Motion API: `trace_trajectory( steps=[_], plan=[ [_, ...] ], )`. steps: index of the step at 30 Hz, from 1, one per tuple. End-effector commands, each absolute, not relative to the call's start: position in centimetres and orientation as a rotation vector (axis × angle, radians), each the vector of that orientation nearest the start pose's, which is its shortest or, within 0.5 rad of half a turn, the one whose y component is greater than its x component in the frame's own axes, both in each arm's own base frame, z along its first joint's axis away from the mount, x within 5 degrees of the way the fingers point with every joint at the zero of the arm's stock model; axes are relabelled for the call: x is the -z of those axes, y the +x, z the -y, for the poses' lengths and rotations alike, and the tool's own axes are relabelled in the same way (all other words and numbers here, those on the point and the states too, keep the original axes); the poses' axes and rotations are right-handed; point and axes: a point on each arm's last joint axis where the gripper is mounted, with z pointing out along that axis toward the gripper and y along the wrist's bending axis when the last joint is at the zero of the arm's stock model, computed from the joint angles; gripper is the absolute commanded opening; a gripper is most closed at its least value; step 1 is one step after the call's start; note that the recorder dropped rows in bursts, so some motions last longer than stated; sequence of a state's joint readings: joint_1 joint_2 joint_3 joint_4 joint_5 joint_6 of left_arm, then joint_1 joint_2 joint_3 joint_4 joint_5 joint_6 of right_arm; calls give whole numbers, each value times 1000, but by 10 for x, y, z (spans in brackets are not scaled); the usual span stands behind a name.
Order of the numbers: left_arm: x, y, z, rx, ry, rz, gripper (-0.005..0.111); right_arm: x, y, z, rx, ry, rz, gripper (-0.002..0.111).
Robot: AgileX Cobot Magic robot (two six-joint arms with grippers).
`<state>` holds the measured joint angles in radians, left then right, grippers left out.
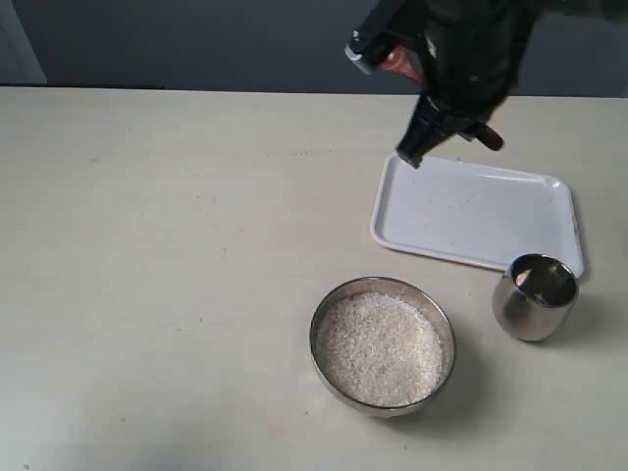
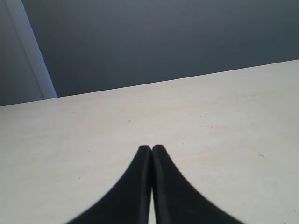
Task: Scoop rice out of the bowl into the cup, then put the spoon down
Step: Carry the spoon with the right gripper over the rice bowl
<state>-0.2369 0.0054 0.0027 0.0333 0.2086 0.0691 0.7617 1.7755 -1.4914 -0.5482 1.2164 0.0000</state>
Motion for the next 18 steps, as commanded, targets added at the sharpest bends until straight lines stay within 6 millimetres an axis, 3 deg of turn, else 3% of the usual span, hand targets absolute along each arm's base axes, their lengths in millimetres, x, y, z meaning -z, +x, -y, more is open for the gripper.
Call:
trace_trajectory(
  steps=[1,9,18],
  plan=[
    [-195,54,13,106,278,-1665,0,-284,253,-181,600,-1235,-2518,-1],
    [-195,54,13,106,278,-1665,0,-250,207,-158,503,-1334,-2683,-1],
    [-195,54,13,106,278,-1665,0,-243,169,-191,535,-1657,-2484,-1]
  ],
)
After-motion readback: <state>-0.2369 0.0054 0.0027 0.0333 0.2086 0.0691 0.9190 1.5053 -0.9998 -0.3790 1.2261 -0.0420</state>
